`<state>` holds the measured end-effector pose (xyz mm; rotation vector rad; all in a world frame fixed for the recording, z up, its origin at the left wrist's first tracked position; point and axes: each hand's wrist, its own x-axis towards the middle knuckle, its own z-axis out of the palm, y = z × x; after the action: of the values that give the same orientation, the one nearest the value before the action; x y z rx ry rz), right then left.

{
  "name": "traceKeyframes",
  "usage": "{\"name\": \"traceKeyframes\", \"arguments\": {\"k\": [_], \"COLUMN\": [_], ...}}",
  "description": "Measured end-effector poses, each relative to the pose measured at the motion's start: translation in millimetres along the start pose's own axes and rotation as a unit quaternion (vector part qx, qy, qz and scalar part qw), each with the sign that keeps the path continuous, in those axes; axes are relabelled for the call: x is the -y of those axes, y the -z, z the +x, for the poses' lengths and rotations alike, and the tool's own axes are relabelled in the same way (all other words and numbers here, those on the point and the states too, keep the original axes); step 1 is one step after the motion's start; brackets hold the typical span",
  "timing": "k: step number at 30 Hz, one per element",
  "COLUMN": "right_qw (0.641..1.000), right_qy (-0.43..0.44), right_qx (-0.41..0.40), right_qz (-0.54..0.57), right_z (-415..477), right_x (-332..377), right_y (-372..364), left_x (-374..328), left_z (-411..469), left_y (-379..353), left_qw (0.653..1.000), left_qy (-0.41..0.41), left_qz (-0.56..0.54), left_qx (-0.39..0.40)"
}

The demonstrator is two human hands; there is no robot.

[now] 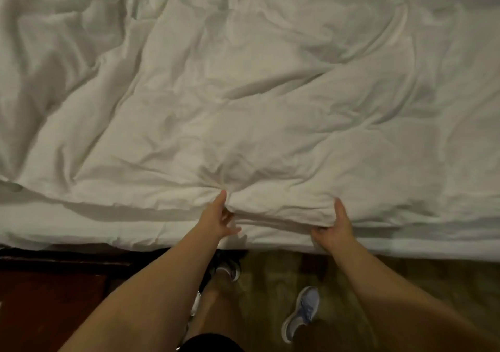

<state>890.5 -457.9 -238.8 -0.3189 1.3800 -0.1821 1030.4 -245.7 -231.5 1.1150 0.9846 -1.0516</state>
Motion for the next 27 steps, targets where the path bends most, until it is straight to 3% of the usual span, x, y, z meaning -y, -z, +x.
{"name": "traceKeyframes", "arguments": {"k": [3, 7, 9, 11, 14, 16, 21, 27], "right_qw": [0.997, 0.97, 0.951, 0.95, 0.936, 0.911, 0.922, 0.949], "right_qy": [0.05, 0.234, 0.288, 0.247, -0.002, -0.069, -0.031, 0.029], "right_qx": [0.016, 0.042, 0.025, 0.037, 0.117, 0.116, 0.088, 0.054], "right_qz": [-0.053, -0.05, -0.106, -0.189, -0.331, -0.39, -0.376, -0.31], "right_z": [-3, -31, -49, -63, -85, -91, -86, -81], "right_x": [38, 102, 118, 116, 94, 90, 125, 201], "right_y": [9, 2, 1, 22, 70, 94, 108, 120], "left_x": [3, 13, 37, 67, 113, 140, 180, 179], "left_z": [-10, -47, -68, -83, -92, -93, -91, -91], "left_y": [-41, -75, -84, -91, -105, -117, -173, -271], "left_qw": [0.998, 0.984, 0.977, 0.977, 0.983, 0.988, 0.987, 0.969], "left_qy": [-0.052, -0.172, -0.197, -0.198, -0.153, -0.121, -0.076, -0.068], "left_qz": [-0.037, -0.04, -0.072, -0.04, 0.017, 0.04, 0.142, 0.235], "left_qx": [-0.005, -0.024, -0.034, -0.072, -0.096, -0.088, -0.017, 0.043]}}
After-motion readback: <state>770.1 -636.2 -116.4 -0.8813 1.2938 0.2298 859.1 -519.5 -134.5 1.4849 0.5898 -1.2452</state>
